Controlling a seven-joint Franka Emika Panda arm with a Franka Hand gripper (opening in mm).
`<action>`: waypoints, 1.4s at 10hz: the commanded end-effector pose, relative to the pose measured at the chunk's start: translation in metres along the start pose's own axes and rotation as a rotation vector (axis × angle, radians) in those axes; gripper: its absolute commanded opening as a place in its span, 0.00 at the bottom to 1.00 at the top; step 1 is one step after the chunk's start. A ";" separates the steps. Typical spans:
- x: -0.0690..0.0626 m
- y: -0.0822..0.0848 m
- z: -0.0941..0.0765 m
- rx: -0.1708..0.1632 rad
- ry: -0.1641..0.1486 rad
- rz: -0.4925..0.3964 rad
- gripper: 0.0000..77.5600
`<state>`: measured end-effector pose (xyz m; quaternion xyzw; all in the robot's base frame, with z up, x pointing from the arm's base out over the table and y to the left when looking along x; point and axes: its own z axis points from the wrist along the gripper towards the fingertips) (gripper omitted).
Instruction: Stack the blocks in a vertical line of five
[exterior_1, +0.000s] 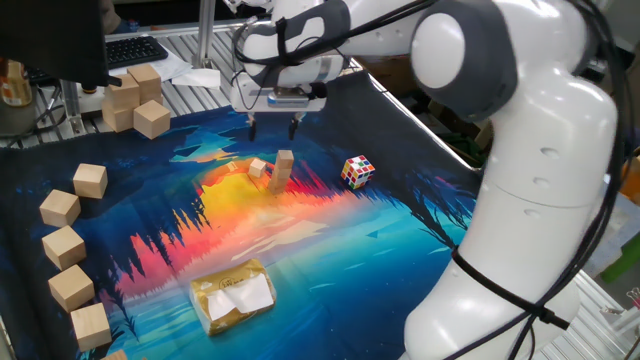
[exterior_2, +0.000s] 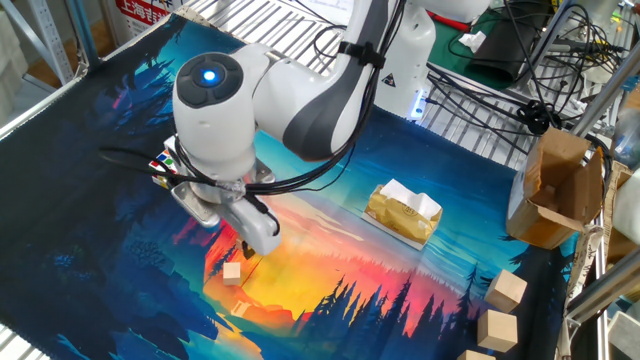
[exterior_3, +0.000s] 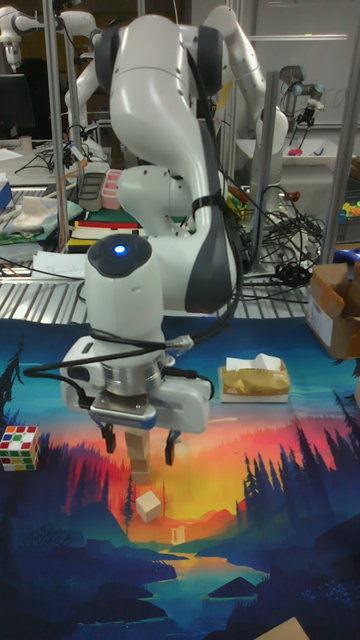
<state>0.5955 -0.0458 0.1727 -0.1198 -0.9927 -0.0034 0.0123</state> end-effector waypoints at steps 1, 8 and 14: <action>-0.009 0.008 0.013 0.002 -0.007 0.049 1.00; -0.013 0.012 0.032 -0.017 0.003 0.146 1.00; -0.015 0.015 0.047 -0.018 0.000 0.144 1.00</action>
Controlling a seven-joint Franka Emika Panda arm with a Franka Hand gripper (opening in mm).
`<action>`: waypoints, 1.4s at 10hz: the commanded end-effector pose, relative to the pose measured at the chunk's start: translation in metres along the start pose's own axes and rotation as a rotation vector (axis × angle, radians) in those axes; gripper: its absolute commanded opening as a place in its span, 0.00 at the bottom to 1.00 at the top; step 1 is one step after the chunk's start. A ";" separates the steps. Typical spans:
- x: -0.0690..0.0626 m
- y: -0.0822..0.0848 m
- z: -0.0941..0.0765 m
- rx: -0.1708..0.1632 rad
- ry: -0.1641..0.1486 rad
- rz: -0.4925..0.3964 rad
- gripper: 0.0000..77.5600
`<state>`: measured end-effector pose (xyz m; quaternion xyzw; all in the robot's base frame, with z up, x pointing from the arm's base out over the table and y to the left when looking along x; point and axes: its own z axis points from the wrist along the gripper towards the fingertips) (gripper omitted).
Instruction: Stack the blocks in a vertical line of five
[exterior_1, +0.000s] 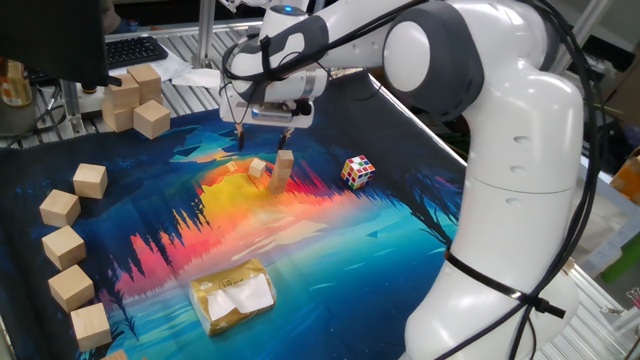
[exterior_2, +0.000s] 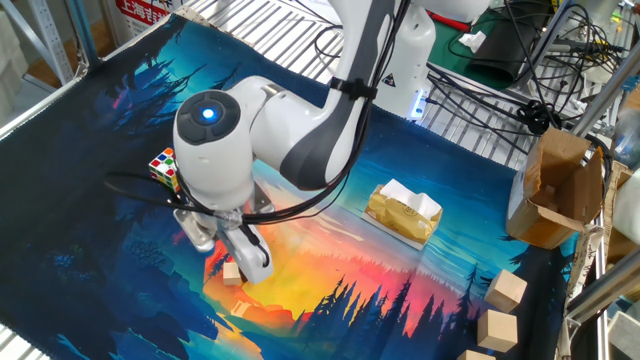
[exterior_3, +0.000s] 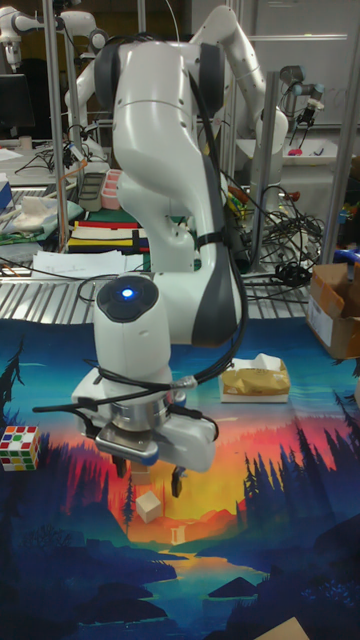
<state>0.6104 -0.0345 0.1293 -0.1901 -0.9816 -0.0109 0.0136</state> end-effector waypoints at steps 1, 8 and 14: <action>-0.002 0.001 0.008 -0.001 -0.007 0.003 1.00; -0.002 0.001 0.027 -0.001 -0.005 0.047 1.00; 0.002 -0.001 0.040 -0.003 -0.011 0.070 1.00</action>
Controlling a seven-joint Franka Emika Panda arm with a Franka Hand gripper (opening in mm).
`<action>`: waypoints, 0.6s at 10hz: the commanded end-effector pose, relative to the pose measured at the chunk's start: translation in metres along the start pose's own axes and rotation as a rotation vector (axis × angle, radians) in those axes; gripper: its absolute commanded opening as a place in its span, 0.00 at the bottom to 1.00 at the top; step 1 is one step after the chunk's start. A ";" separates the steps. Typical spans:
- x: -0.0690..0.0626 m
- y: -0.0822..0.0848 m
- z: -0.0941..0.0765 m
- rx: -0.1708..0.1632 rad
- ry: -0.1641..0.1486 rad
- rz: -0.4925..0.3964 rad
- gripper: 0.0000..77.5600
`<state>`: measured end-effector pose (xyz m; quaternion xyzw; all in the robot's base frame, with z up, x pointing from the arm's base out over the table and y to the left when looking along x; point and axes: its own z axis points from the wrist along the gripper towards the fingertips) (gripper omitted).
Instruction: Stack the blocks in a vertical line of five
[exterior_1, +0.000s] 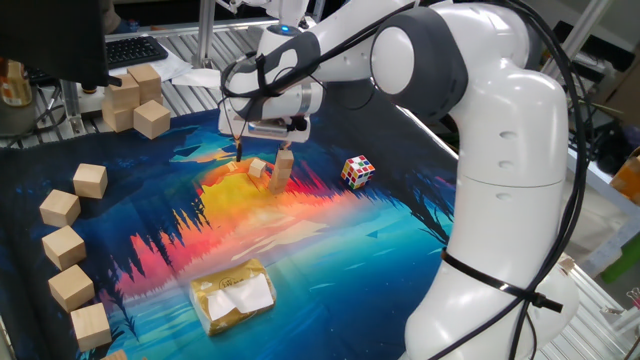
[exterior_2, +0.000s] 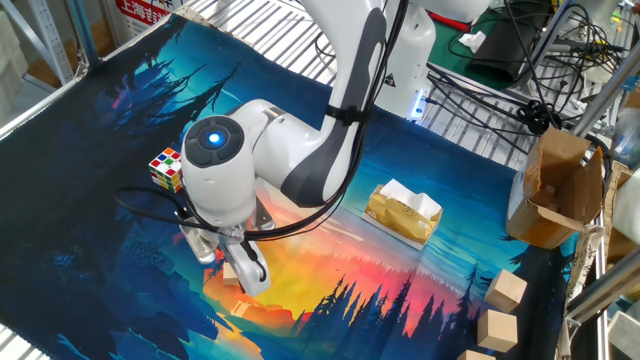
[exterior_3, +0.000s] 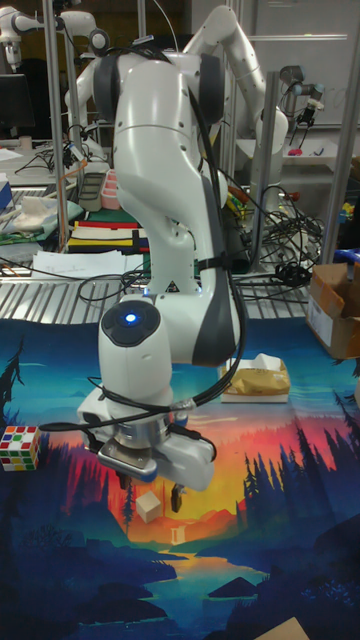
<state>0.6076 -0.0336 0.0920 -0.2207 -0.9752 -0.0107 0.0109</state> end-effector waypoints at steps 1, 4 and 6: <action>0.001 -0.001 0.004 -0.002 -0.006 0.011 1.00; 0.001 -0.002 0.010 -0.005 -0.013 0.020 1.00; 0.001 -0.002 0.013 -0.006 -0.012 0.034 1.00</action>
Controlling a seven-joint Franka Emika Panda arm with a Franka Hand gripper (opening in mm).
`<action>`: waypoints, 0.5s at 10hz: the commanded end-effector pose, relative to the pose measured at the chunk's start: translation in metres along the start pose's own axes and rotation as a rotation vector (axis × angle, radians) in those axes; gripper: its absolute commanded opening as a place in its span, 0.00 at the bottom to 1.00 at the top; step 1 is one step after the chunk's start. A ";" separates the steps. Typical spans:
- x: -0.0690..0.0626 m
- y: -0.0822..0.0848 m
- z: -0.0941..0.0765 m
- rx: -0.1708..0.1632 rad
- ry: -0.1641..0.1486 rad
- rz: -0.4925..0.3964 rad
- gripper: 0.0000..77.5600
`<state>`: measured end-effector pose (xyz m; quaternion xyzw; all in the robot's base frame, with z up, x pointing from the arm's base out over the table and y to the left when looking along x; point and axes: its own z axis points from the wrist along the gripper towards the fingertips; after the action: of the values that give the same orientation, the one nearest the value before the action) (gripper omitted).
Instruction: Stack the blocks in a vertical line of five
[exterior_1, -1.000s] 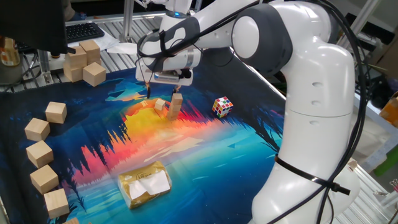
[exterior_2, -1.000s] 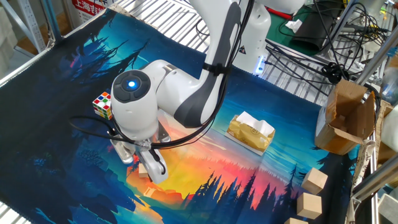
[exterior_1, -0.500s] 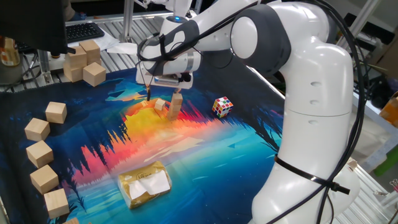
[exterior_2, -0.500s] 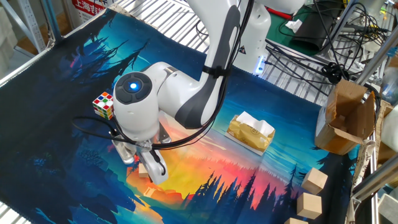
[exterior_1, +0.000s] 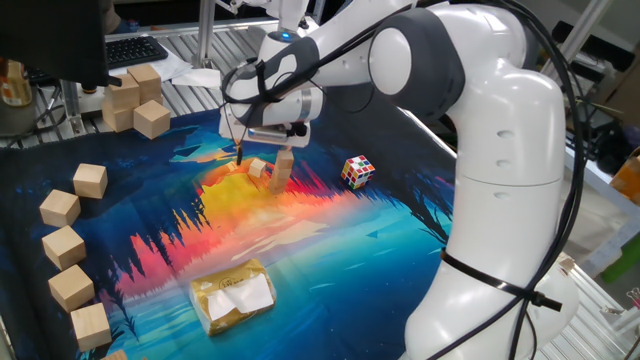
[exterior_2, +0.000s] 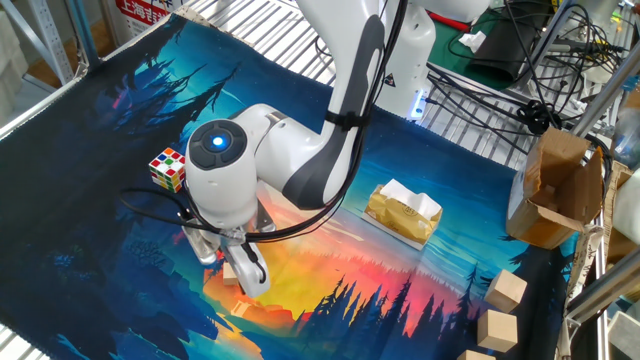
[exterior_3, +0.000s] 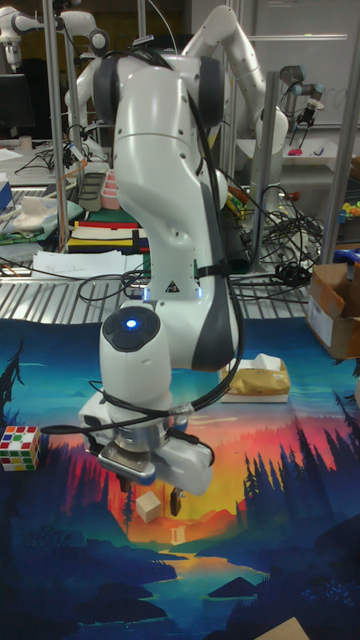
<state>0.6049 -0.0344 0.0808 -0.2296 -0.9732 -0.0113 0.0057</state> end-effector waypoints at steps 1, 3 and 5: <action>-0.001 -0.001 0.003 -0.004 -0.001 0.026 1.00; -0.001 -0.001 0.005 -0.008 -0.002 0.041 1.00; -0.001 -0.001 0.007 -0.013 -0.002 0.054 1.00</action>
<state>0.6038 -0.0352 0.0734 -0.2533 -0.9673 -0.0160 0.0051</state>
